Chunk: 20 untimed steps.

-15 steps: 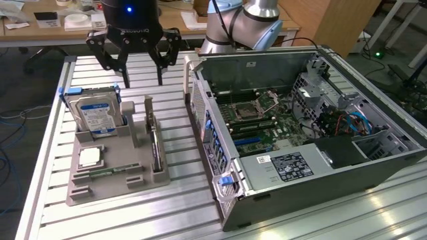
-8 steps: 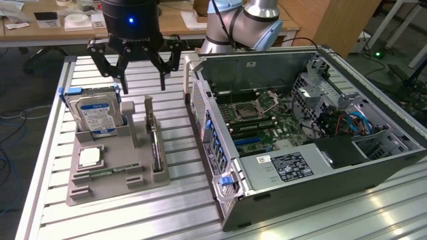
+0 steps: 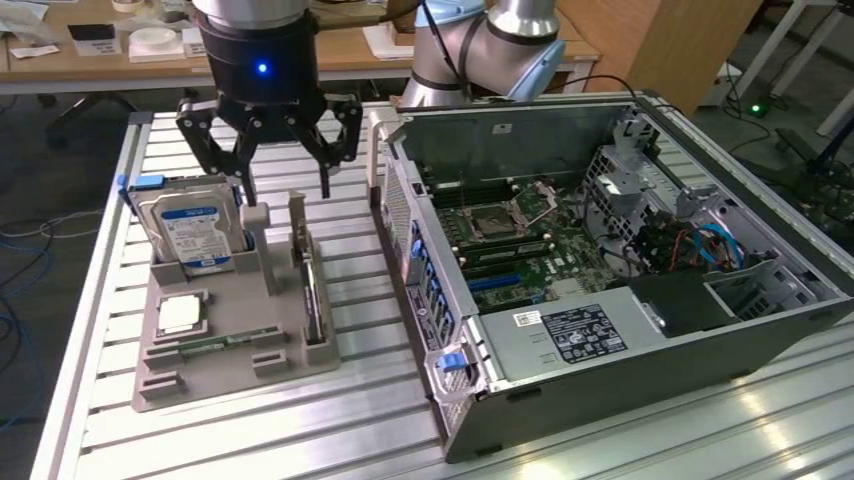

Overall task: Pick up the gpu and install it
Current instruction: 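Pick up the gpu and move the gpu toward the slot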

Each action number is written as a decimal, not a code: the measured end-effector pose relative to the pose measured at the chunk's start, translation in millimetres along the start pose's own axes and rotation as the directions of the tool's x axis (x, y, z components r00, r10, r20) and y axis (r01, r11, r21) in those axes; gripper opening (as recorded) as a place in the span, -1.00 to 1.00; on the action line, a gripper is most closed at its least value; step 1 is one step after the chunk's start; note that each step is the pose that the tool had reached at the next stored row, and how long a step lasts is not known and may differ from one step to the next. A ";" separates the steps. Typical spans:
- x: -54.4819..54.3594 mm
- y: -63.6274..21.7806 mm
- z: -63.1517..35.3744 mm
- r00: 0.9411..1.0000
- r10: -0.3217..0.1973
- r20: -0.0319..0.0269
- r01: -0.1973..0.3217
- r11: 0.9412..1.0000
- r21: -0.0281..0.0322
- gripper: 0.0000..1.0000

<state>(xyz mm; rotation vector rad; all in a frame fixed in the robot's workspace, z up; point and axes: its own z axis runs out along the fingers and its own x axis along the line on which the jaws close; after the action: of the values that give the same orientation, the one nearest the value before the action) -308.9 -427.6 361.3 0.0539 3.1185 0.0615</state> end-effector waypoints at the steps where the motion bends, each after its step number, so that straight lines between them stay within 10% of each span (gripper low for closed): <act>1: 0.6 -0.4 1.7 1.000 0.000 0.000 0.000 1.000 0.000 0.44; 20: 4.0 -4.3 36.0 0.998 -0.066 -0.007 0.066 0.998 -0.001 0.44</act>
<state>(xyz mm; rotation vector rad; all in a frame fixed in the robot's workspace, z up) -312.2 -430.3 325.1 -0.0501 3.1248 0.0623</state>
